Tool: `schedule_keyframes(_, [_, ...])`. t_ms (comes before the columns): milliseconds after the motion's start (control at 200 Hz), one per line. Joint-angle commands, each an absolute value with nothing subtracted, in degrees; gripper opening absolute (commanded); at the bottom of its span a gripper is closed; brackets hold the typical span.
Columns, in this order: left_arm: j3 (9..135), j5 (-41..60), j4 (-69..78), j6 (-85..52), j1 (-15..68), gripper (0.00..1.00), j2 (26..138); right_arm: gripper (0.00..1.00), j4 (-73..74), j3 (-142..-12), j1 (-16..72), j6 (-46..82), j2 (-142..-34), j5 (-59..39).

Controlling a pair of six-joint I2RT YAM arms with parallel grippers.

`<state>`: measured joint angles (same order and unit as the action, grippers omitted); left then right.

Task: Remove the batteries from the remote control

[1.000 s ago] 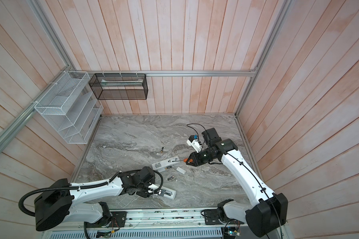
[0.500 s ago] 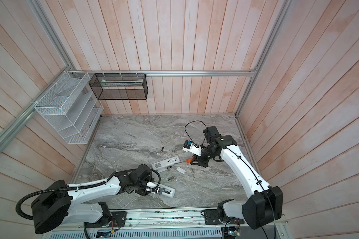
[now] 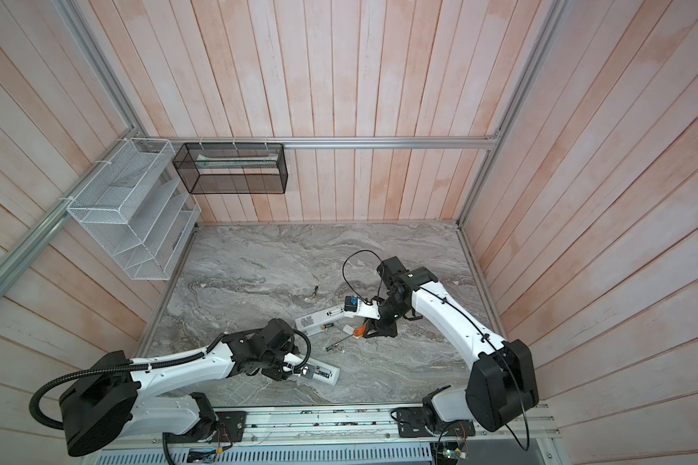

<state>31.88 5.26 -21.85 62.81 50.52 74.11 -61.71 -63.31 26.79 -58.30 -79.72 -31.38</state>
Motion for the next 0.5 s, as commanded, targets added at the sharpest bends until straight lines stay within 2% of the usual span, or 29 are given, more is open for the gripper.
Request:
schedule_keyframes(0, [30.0, 6.2, -25.3, 64.2, 50.2, 0.0, 74.0, 0.0, -62.0, -61.9, 28.2, -61.4, -77.9, -32.9])
schedule_keyframes(250, [30.5, 6.8, -26.2, 64.4, 49.7, 0.0, 74.5, 0.0, -65.0, -62.1, 29.2, -64.6, -70.8, -34.2])
schedule_keyframes(495, [31.5, 7.2, -27.1, 64.1, 49.6, 0.0, 75.1, 0.0, -64.4, -58.5, 34.2, -62.9, -74.0, -34.7])
